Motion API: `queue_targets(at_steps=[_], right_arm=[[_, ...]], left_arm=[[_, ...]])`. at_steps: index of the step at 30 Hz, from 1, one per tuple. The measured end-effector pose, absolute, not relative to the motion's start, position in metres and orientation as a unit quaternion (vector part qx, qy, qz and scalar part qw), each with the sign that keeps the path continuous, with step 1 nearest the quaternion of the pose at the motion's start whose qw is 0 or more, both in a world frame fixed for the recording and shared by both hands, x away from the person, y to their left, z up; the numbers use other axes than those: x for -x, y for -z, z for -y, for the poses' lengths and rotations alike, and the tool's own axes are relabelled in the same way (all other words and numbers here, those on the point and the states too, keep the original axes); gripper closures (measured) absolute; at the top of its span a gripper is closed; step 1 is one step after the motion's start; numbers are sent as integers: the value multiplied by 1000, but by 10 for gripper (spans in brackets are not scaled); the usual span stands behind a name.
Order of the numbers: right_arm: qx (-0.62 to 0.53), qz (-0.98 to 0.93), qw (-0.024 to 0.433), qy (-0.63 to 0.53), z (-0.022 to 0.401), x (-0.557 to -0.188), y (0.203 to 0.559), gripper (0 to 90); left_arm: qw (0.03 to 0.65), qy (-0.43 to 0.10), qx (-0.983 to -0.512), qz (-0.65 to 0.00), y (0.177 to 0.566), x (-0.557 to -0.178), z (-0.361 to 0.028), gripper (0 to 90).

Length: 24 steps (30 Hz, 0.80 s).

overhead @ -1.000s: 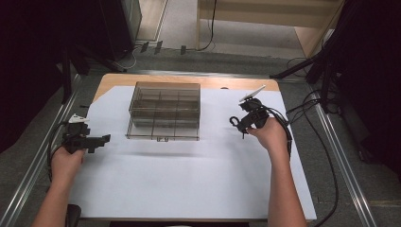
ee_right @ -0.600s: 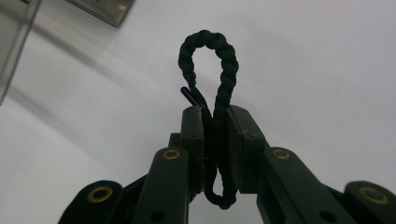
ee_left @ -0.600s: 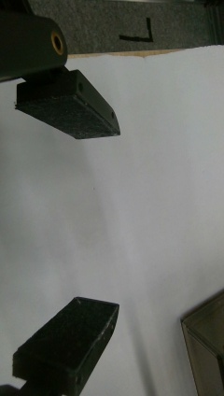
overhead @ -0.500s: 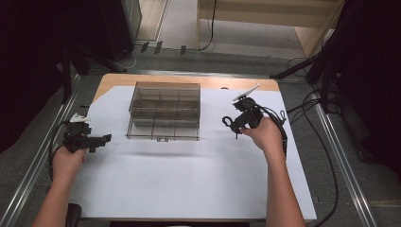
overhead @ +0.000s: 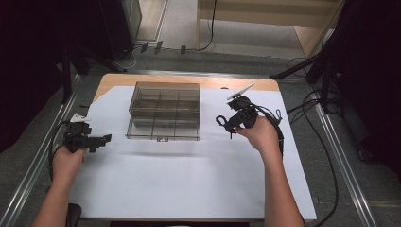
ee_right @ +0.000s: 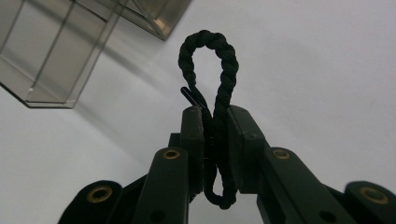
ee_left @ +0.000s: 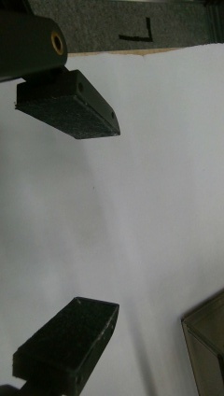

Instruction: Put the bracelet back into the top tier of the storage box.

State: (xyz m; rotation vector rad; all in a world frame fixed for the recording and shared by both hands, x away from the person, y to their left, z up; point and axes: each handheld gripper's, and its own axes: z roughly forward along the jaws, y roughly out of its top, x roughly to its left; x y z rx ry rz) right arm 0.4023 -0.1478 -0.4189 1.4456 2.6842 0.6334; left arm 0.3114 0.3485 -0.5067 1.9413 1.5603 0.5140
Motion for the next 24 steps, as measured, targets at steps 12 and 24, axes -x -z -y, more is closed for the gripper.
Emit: queue_targets(at_steps=[12,24], right_arm=[[-448,-867,9,-217,135,-395,409,786],[-436,-869,7,-234,124,-391,400,786]], left_arm=[[295,-195,-729,-586,507,-311,-349,140],[294,-194,-728,-588,507,-309,-351,140]])
